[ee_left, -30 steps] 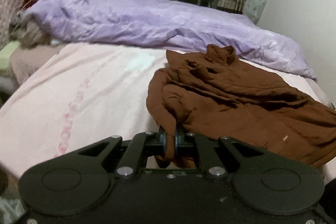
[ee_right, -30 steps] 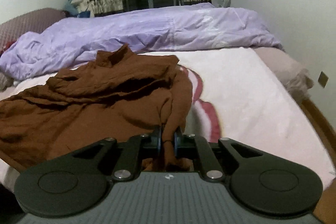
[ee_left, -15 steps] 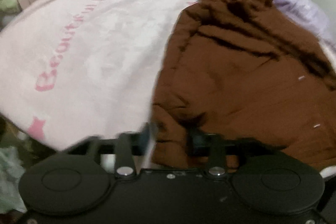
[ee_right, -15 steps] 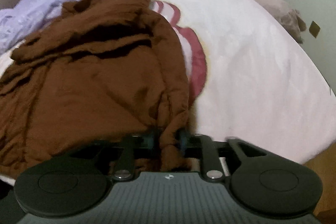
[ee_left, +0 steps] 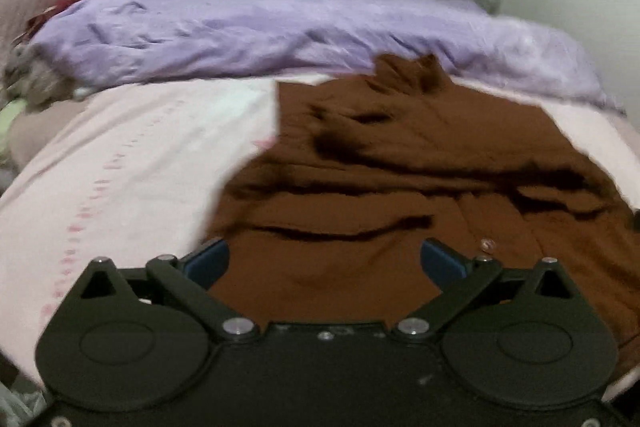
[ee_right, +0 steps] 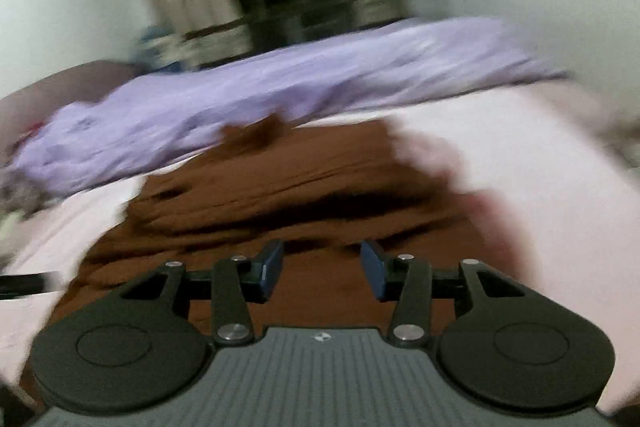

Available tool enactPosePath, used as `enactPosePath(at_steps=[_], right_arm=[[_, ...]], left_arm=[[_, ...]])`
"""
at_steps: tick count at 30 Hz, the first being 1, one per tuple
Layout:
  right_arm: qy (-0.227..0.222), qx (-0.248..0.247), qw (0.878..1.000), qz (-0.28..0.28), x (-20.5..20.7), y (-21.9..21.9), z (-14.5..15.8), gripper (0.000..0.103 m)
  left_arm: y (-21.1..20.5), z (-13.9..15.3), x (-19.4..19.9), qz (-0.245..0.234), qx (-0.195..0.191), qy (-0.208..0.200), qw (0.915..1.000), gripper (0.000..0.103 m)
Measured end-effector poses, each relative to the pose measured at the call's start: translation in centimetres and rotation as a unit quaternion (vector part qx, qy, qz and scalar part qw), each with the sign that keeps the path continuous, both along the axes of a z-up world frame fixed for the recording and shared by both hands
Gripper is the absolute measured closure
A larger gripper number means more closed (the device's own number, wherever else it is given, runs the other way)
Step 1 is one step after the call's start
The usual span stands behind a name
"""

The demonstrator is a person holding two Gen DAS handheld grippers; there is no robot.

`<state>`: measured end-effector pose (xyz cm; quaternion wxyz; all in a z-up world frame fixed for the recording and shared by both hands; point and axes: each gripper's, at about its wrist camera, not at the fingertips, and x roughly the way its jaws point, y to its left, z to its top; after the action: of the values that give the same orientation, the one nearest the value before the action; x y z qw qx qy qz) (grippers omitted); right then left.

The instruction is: Fold large clothes

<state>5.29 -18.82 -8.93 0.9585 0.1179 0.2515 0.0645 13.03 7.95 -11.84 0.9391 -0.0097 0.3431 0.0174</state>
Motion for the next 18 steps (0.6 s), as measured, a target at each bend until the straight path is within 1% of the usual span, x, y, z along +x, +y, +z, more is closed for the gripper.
enactPosePath(at_steps=[3,5,7,9,11,12,14,15,16,18], right_arm=[[0.024,-0.015,0.999,0.031,2.5,4.3,-1.7,0.049],[0.043,-0.033,0.997,0.046,3.4,6.2,-2.5,0.041],[0.054,-0.059,0.996,0.048,4.1,7.3,-3.3,0.021],[0.058,-0.082,0.994,0.034,4.1,7.4,-3.8,0.010],[0.071,-0.097,0.992,0.026,4.6,7.5,-4.8,0.009],[0.084,-0.099,0.991,0.024,4.8,7.4,-5.3,0.009],[0.115,-0.098,0.988,0.022,5.4,7.4,-6.7,0.008],[0.110,-0.102,0.988,0.024,5.3,7.2,-7.2,0.004],[0.099,-0.111,0.988,0.028,5.0,7.2,-7.3,0.004],[0.098,-0.128,0.987,0.031,4.6,7.0,-7.3,0.004]], left_arm=[[-2.3,-2.1,1.9,-0.007,0.017,0.028,0.9994,0.000],[-3.0,-3.5,3.1,-0.006,0.027,0.045,0.9986,0.000],[-3.6,-5.0,4.1,-0.006,0.040,0.068,0.9969,0.000],[-3.8,-6.4,4.4,-0.003,0.043,0.088,0.9952,0.000],[-4.0,-7.9,4.7,0.000,0.034,0.103,0.9941,0.000],[-3.8,-8.5,4.7,0.003,0.024,0.102,0.9945,0.000],[-3.2,-8.7,4.4,0.006,0.008,0.097,0.9952,0.000],[-3.1,-8.7,4.4,0.004,0.006,0.097,0.9953,0.000],[-2.9,-8.8,4.5,0.002,0.005,0.097,0.9953,0.000],[-2.2,-8.6,4.4,0.004,0.004,0.097,0.9953,0.000]])
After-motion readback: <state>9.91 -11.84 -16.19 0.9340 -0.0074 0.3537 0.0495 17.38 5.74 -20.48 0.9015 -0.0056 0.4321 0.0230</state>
